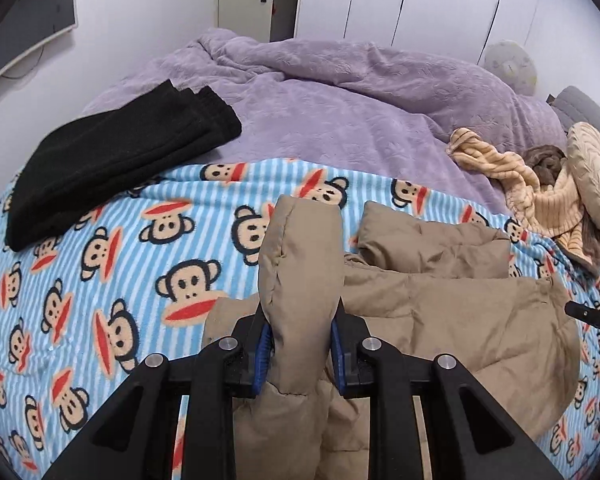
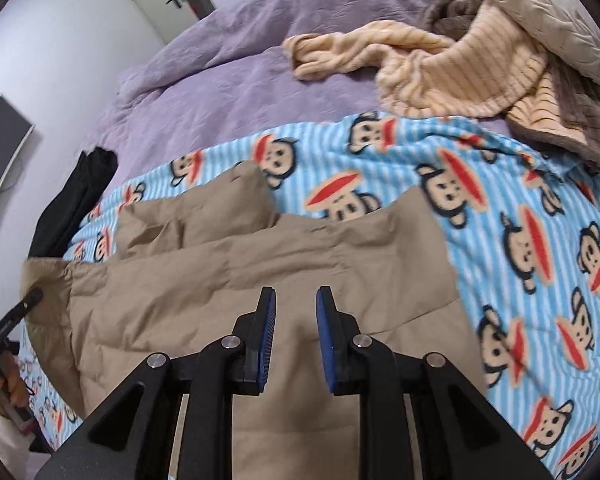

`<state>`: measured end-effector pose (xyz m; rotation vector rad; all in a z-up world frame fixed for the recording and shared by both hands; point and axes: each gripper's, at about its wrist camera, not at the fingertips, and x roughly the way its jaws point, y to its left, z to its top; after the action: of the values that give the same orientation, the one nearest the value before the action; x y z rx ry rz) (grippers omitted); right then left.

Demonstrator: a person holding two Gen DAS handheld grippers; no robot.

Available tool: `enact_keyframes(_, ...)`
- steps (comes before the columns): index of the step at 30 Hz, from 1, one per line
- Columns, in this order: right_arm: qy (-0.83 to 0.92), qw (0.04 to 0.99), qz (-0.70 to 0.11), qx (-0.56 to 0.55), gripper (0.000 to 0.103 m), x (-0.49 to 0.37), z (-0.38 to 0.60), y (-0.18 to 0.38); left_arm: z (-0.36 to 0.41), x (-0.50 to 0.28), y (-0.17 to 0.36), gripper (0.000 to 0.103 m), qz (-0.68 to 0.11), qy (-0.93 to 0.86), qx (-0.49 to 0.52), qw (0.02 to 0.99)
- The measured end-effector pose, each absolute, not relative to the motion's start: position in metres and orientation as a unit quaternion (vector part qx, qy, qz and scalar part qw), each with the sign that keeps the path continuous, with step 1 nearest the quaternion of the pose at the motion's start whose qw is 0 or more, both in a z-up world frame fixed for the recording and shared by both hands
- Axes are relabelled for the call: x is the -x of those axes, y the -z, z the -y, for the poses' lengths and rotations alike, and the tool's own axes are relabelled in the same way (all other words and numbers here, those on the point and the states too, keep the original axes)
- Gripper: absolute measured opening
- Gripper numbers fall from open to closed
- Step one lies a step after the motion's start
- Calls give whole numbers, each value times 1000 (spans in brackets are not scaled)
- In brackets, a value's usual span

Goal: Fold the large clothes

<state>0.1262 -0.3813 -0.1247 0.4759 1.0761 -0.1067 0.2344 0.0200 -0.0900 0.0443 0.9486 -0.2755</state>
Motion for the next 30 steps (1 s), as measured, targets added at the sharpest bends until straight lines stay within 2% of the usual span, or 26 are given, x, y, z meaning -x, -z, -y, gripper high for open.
enact_keyframes(5,-9,827,-522,-209,24,-136,330,137,-24,-225,71,25,-422,68,-7,904)
enact_keyframes(8,-13,821,-528,-216,24,-136,324,139,-43,-217,49,25,-372,-1,8,928)
enact_keyframes(11,-13,816,-532,-225,24,-137,327,142,-47,-221,42,25,-383,48,18,923)
enact_keyframes(16,-36,812,-535,-231,24,-145,313,148,19,-213,97,25,-485,244,-24,839)
enact_keyframes(19,-50,806,-543,-230,24,-152,297,162,65,-203,146,25,-510,272,-56,814)
enact_keyframes(22,-35,805,-549,-221,23,-161,292,187,91,-210,177,25,-506,252,-68,822)
enact_keyframes(23,-27,806,-549,-219,18,-165,293,194,95,-215,184,25,-507,244,-64,824)
enact_keyframes(30,-23,798,-555,-233,11,-194,307,219,105,-248,202,25,-518,230,-54,822)
